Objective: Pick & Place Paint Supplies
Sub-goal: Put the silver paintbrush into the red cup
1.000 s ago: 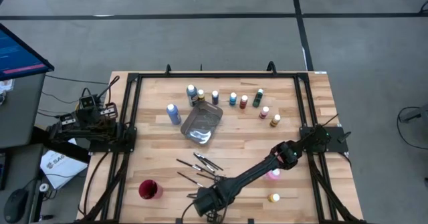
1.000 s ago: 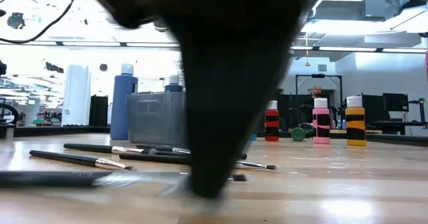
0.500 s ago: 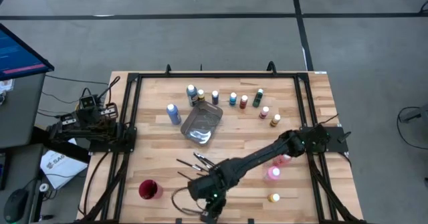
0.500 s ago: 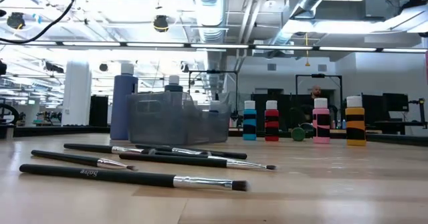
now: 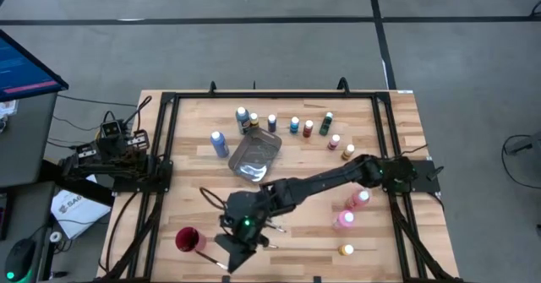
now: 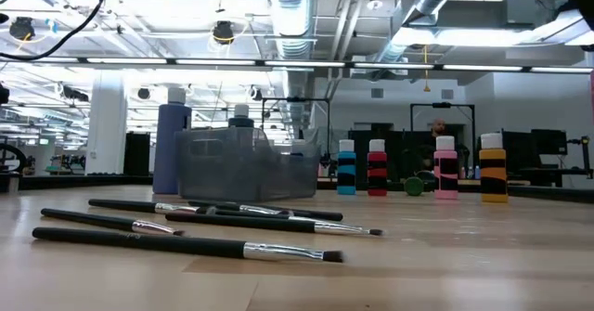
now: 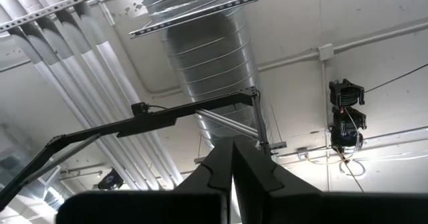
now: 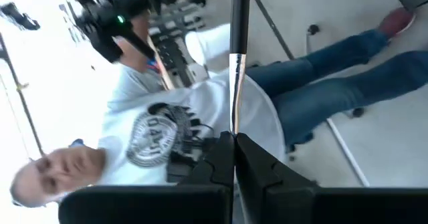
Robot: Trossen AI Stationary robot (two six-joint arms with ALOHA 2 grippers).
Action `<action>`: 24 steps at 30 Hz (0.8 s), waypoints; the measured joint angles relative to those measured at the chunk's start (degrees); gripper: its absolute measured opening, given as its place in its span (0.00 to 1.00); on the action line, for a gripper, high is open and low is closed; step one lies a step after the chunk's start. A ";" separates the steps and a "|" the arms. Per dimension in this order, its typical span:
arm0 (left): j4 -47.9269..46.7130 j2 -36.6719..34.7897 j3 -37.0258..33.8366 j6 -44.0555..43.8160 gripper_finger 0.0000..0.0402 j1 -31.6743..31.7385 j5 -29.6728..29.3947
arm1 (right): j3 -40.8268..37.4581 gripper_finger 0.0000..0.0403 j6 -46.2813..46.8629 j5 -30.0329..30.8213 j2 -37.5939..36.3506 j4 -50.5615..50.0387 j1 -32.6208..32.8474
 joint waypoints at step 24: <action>0.00 0.00 0.01 0.00 0.01 -0.09 0.00 | -0.42 0.00 19.53 3.36 6.47 10.69 -2.63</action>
